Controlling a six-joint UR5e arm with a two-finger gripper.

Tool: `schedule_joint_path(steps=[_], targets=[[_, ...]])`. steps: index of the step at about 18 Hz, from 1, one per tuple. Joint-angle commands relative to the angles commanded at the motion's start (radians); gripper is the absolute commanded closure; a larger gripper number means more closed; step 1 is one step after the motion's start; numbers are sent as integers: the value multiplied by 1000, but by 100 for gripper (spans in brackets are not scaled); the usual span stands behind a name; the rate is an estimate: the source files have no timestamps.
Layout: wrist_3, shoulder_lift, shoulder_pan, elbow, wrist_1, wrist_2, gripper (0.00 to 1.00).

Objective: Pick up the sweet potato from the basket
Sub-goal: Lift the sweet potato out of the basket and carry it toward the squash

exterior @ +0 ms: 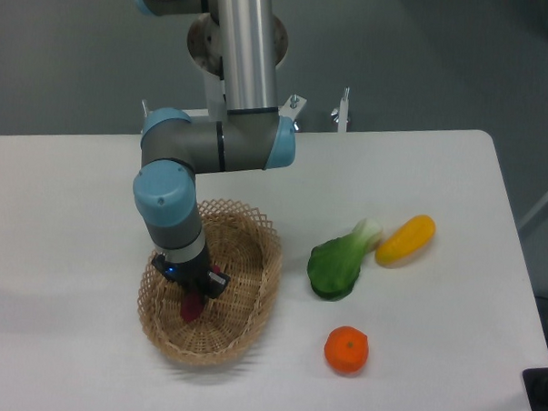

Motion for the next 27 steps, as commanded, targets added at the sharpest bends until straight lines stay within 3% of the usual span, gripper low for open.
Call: schedule_joint_path(steps=[3, 7, 13, 19, 27], targets=[[125, 72, 87, 53, -17, -6, 76], [155, 83, 185, 126, -57, -29, 75], [352, 87, 343, 261, -195, -58, 75], [624, 92, 535, 272, -221, -156, 75], [782, 118, 632, 282, -282, -172, 75]])
